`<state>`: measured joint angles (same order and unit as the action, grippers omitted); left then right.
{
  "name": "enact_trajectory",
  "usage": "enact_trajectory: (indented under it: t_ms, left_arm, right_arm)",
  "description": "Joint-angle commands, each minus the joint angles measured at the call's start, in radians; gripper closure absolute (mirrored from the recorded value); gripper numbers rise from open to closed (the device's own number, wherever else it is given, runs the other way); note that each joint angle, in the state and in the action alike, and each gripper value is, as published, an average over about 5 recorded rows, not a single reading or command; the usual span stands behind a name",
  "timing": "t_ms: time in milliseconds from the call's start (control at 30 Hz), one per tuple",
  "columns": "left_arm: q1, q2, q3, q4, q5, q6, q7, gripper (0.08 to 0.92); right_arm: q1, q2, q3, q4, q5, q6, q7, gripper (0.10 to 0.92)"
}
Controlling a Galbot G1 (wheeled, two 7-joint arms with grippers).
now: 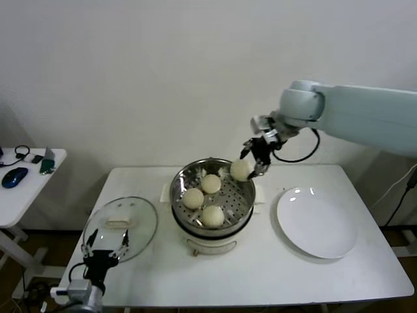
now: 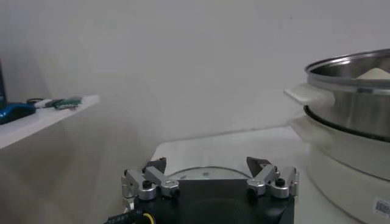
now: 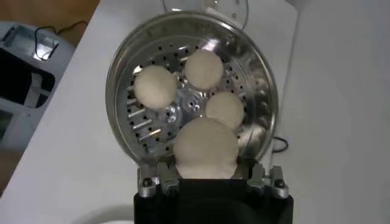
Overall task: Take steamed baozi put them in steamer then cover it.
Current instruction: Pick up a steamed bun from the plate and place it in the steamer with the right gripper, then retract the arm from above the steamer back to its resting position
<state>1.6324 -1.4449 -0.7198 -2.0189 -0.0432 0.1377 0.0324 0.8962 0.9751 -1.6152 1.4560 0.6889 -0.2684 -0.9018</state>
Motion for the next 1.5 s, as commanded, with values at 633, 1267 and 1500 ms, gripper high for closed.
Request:
enact_trajectory:
  t_ms: [633,1267,1500]
  left_arm:
    - [-0.002,-0.002,-0.001,0.0,-0.001,0.004,0.001,0.177]
    - [0.006,0.007,-0.008,-0.025,-0.001,0.004,0.002,0.177]
    - [-0.004,0.008,-0.001,-0.03,-0.001,0.015,0.006,0.177]
  right_arm:
    - [-0.283,0.074,0.039,-0.069,-0.146,-0.058,0.084,0.343]
    - [-0.026,0.021,0.006,-0.085,0.055,0.068,-0.059,0.203]
    - [-0.073,-0.117,0.214,-0.035,0.366,0.007,0.162,0.202]
